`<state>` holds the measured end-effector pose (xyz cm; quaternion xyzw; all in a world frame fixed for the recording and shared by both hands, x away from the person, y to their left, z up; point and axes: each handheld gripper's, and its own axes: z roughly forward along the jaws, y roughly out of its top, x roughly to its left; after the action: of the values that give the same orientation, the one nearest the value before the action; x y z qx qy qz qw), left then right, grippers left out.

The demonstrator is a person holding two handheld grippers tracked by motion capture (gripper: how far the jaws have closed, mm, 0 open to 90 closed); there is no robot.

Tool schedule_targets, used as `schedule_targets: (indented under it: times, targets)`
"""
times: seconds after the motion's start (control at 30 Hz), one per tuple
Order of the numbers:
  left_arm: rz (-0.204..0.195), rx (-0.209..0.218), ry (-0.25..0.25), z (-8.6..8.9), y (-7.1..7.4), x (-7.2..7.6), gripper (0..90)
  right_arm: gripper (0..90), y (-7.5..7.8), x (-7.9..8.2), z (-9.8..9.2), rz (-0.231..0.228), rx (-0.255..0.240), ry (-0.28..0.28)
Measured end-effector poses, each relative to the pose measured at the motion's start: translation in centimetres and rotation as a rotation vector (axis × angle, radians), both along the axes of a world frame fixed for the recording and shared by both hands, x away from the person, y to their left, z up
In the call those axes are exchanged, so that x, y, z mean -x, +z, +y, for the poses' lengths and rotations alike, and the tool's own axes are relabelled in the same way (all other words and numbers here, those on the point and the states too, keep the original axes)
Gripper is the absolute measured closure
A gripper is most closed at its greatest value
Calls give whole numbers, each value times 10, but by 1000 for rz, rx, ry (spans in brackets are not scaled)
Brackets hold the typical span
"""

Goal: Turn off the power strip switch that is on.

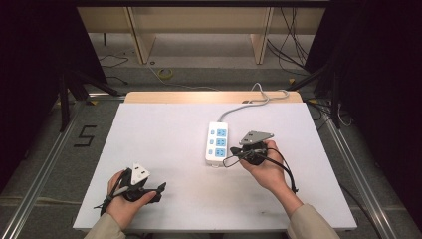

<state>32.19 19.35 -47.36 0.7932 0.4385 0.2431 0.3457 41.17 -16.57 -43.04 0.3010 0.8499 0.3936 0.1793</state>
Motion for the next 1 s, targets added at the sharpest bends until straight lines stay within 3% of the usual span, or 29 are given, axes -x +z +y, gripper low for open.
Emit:
schedule_targets:
  times: [1.0]
  targets:
    - [-1,1,0,0,0,0,154,900,3,-11,18,2,30,9]
